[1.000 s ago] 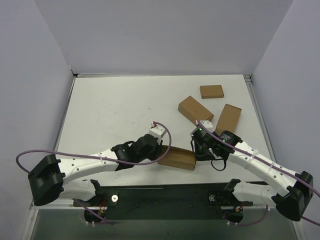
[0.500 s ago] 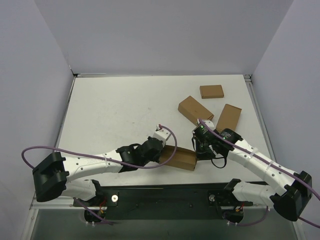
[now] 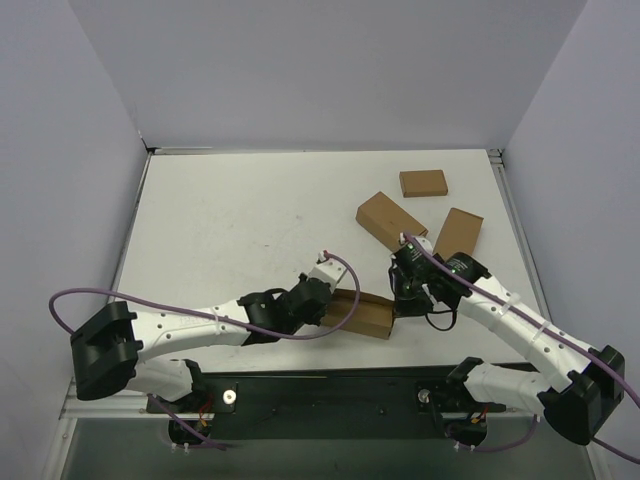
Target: Fold the paper box
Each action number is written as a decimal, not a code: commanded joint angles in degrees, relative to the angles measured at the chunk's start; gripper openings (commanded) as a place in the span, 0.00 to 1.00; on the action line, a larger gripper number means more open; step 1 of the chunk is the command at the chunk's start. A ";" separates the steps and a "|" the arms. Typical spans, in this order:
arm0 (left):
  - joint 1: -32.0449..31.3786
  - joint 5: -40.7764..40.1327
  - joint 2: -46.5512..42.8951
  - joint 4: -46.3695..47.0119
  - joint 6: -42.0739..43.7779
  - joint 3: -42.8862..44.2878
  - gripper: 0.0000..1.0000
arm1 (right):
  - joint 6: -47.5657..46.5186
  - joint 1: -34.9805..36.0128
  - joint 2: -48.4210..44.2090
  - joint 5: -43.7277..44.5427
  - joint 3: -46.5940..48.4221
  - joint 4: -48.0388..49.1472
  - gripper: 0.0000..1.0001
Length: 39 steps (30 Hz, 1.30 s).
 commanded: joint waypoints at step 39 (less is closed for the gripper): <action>-1.93 2.43 5.12 -8.77 0.79 6.03 0.00 | 3.36 6.46 0.83 9.02 -4.56 -0.23 0.00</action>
